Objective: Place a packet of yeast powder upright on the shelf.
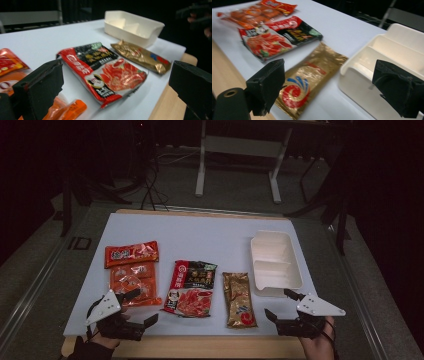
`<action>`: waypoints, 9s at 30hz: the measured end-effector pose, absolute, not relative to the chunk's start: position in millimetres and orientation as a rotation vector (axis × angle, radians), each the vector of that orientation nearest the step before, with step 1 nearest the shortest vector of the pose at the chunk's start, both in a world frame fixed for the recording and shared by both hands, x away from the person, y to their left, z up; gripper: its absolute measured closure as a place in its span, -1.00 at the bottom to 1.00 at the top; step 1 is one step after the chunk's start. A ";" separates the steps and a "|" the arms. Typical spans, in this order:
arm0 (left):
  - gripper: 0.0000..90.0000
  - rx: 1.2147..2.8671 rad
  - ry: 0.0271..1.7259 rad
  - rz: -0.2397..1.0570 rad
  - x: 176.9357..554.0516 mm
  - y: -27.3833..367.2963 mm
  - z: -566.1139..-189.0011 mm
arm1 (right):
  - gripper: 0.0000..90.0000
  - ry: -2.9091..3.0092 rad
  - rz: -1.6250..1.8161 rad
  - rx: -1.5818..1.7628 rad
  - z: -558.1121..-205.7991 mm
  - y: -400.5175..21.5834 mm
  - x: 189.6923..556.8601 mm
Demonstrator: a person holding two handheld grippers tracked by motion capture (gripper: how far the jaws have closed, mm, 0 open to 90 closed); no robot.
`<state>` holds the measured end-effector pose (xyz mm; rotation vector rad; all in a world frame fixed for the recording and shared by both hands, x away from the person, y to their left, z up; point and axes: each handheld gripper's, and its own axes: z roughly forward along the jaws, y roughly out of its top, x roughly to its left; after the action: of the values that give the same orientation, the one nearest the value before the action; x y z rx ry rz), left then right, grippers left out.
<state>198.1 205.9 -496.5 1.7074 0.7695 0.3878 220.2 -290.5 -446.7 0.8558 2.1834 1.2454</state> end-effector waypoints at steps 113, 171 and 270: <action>-1.00 1.720 0.737 0.310 203.5 190.7 -504.6 | -0.58 2.601 0.498 1.203 -520.3 -141.3 391.9; -1.00 1.736 0.759 0.291 206.8 189.7 -508.1 | 1.00 2.301 1.091 0.937 -388.9 -167.9 373.0; -1.00 1.722 0.822 0.279 203.4 194.7 -512.7 | 0.99 1.800 0.825 0.770 -387.6 -274.2 525.3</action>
<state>203.4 194.7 -512.7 1.7215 0.8217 0.2792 525.3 -274.2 -387.6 0.7702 1.7998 0.8255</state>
